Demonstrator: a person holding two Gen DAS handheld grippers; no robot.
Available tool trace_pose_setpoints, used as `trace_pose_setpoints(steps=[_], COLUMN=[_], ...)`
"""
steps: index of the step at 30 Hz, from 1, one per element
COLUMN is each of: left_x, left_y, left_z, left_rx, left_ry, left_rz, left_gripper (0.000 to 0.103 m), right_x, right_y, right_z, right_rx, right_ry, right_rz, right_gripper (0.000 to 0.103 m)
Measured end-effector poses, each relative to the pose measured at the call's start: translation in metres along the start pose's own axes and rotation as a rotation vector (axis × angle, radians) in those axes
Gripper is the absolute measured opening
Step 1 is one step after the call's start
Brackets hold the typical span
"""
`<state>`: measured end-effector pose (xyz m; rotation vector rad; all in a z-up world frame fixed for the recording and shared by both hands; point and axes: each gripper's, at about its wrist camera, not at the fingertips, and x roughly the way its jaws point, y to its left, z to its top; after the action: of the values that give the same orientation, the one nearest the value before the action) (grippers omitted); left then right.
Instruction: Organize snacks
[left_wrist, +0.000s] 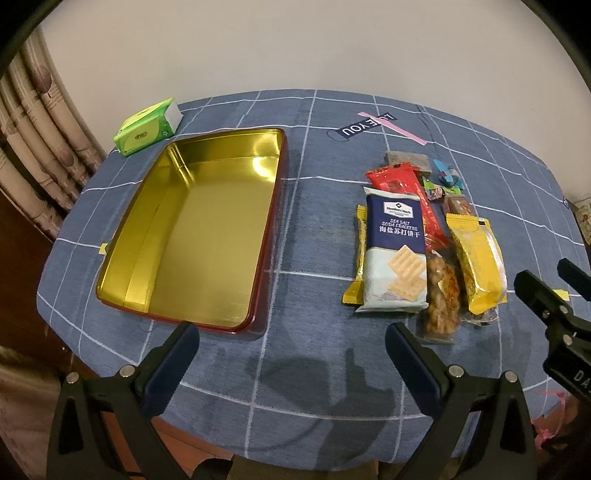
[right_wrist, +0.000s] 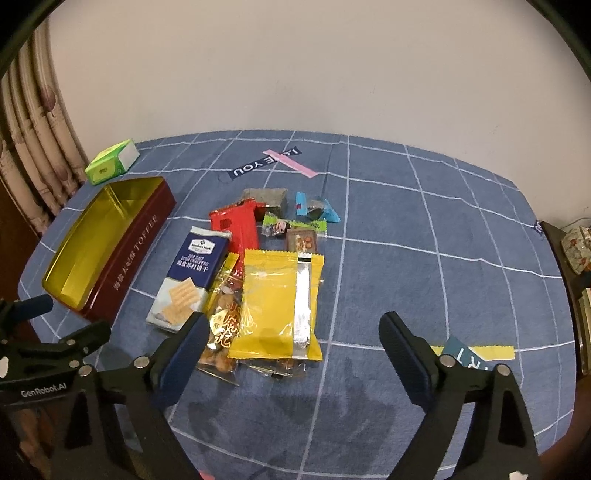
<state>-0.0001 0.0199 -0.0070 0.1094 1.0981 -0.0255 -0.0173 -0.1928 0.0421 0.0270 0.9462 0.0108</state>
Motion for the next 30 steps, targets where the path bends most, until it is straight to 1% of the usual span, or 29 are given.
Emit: trace_pose_setpoints(steps=[11, 17, 25, 28, 30], left_x=[0.005, 0.010, 0.015, 0.016, 0.017], left_y=[-0.004, -0.003, -0.007, -0.010, -0.011], left_z=[0.001, 0.003, 0.006, 0.007, 0.009], left_rx=[0.022, 0.018, 0.031, 0.039, 0.043], left_ry=[-0.006, 0.005, 0.004, 0.007, 0.008], left_rz=[-0.004, -0.008, -0.008, -0.006, -0.006], left_gripper=[0.103, 0.103, 0.103, 0.103, 0.103], right_x=[0.032, 0.051, 0.068, 0.074, 0.078], right_y=[-0.003, 0.001, 0.000, -0.001, -0.001], right_z=[0.000, 0.003, 0.007, 0.008, 0.009], right_rx=[0.006, -0.013, -0.008, -0.003, 0.001], right_ry=[0.081, 0.110, 0.137, 0.149, 0.158], right_rz=[0.025, 0.012, 0.033, 0.047, 0.062], right_gripper=[0.089, 0.089, 0.082, 0.077, 0.071])
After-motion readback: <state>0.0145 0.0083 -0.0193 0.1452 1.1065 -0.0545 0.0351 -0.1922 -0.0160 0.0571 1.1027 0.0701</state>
